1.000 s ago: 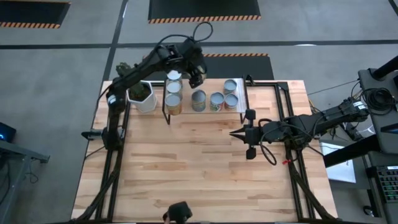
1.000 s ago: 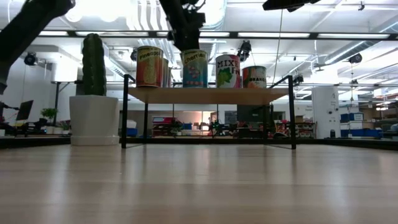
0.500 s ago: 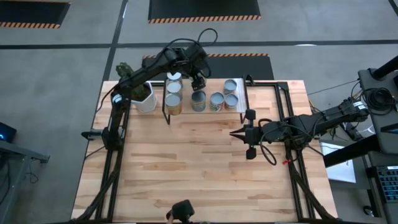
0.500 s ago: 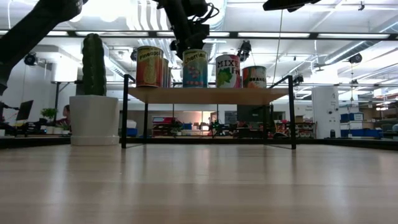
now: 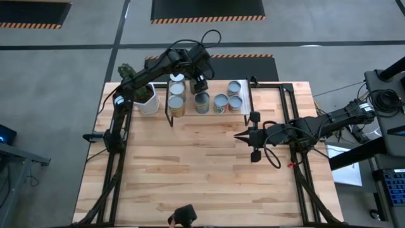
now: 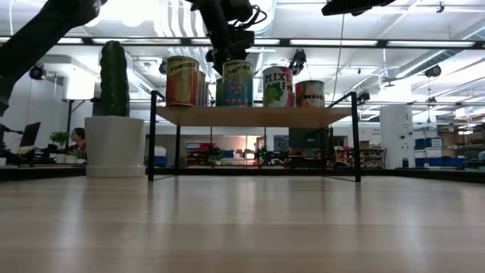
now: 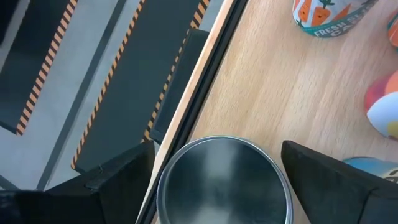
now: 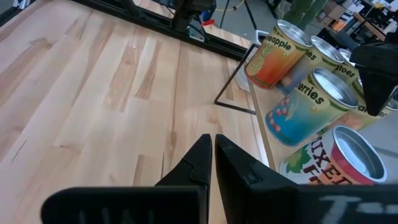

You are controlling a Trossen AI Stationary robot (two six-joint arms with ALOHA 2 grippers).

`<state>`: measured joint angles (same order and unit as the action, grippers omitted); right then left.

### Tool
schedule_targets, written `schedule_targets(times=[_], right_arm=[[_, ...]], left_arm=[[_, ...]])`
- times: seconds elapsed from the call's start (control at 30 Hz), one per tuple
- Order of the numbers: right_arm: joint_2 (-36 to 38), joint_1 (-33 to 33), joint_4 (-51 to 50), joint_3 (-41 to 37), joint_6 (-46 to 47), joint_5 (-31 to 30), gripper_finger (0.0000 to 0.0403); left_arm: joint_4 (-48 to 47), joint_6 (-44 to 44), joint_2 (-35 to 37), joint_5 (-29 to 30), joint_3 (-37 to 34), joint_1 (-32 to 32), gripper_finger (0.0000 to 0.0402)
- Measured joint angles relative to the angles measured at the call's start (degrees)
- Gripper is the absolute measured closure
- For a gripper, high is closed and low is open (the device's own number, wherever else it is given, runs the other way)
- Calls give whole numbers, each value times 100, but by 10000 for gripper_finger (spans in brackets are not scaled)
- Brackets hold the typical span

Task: Pick and place cans onto a shelf
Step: Put the large canned oranges on the shelf

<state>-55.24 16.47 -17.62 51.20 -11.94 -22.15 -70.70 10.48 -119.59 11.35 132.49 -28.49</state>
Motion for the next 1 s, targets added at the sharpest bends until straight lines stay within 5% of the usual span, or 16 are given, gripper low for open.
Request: schedule_targets(times=[0.43, 0.57, 0.87, 1.0], right_arm=[[0, 0, -27, -2, -2, -46, 392], [0, 0, -25, -2, -1, -46, 392], [0, 0, -27, -2, -2, -44, 392], [0, 0, -50, -2, -2, -44, 392]], left_arm=[[-202, 909, 235, 0, 216, 108, 88], [-218, 1127, 229, 3, 201, -21, 152], [72, 830, 151, -10, 180, -203, 377], [42, 823, 13, -42, 173, -201, 385]])
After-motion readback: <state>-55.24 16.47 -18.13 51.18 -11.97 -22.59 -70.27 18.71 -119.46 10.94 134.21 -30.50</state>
